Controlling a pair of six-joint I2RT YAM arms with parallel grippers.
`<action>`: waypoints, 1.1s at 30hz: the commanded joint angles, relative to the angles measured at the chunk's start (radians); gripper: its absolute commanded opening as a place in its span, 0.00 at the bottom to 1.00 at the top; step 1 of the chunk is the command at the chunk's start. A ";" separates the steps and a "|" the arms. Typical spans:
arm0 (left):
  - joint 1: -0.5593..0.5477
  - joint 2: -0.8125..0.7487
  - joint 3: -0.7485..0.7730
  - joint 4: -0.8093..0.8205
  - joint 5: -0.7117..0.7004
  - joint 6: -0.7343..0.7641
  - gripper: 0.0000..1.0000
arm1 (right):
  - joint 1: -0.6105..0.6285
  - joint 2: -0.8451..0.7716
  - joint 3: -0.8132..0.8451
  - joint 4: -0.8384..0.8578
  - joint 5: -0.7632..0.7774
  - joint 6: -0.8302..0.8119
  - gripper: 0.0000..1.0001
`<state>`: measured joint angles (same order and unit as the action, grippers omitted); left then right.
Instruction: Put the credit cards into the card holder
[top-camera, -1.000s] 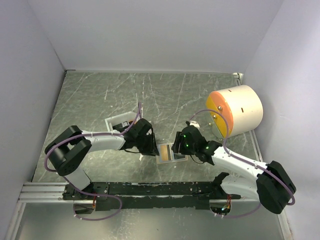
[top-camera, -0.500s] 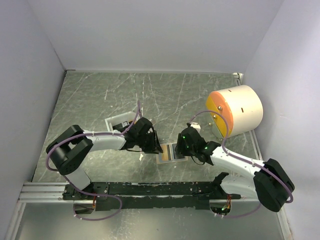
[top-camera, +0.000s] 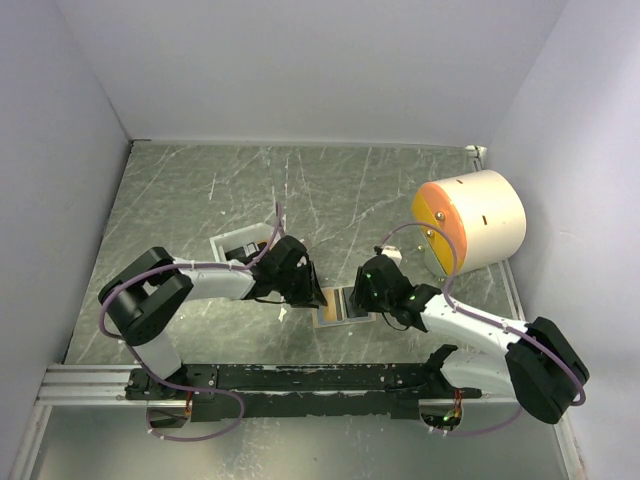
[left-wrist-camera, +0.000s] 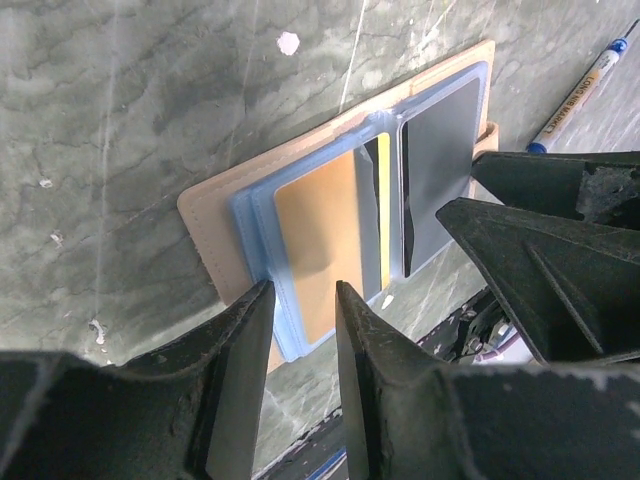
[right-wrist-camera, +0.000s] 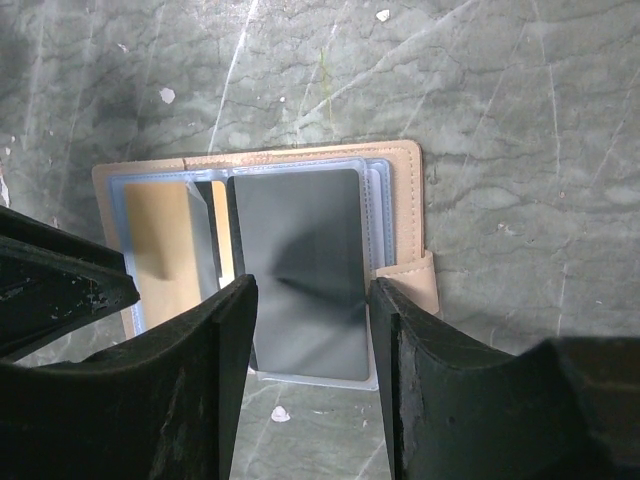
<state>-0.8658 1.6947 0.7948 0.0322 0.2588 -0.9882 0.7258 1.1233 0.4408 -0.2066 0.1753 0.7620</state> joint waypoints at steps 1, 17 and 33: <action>-0.005 0.017 0.028 -0.003 -0.022 -0.018 0.43 | -0.002 -0.009 -0.030 -0.016 0.003 0.015 0.49; -0.006 -0.031 0.063 0.213 0.129 -0.077 0.43 | -0.003 -0.020 -0.024 -0.014 -0.006 0.026 0.49; -0.028 0.079 0.140 0.295 0.160 -0.067 0.43 | -0.003 -0.226 0.110 -0.320 0.218 0.060 0.61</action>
<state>-0.8822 1.7496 0.9051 0.2733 0.4103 -1.0630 0.7246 0.9405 0.5228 -0.4412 0.3202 0.8021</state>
